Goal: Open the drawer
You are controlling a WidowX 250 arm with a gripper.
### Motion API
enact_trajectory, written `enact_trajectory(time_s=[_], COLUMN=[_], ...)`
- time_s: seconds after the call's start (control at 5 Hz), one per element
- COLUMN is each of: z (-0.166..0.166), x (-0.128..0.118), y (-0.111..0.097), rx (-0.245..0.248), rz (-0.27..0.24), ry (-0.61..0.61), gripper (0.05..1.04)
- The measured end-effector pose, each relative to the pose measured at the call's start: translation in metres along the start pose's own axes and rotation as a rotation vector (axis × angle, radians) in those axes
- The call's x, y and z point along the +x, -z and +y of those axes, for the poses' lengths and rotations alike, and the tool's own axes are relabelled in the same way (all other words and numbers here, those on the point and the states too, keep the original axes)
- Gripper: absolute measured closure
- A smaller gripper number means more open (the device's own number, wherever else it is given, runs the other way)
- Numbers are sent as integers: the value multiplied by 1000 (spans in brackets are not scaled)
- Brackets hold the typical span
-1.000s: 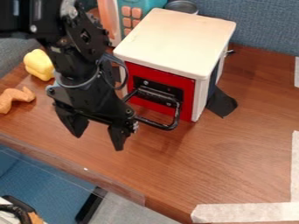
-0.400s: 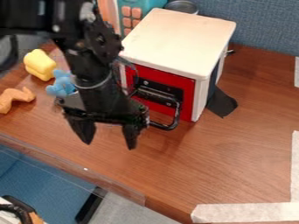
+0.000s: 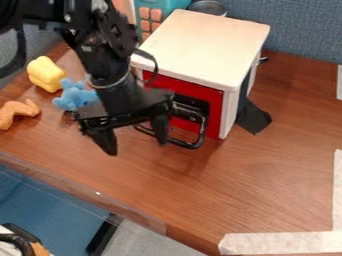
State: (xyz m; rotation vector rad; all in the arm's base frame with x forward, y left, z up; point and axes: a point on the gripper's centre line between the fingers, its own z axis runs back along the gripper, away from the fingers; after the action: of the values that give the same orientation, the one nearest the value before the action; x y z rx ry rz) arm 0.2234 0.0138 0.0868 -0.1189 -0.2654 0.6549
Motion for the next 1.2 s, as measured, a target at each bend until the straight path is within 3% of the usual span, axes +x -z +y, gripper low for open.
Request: enact_trajectory(time_s=[0.2,0.6,1.2], z=[-4,-4,-3], x=[8,20,32], y=[0,12,34], rx=[-25,22,54], rz=[-46,-146,-66], ry=[-137,-350,-547], gripper=[84,84,84])
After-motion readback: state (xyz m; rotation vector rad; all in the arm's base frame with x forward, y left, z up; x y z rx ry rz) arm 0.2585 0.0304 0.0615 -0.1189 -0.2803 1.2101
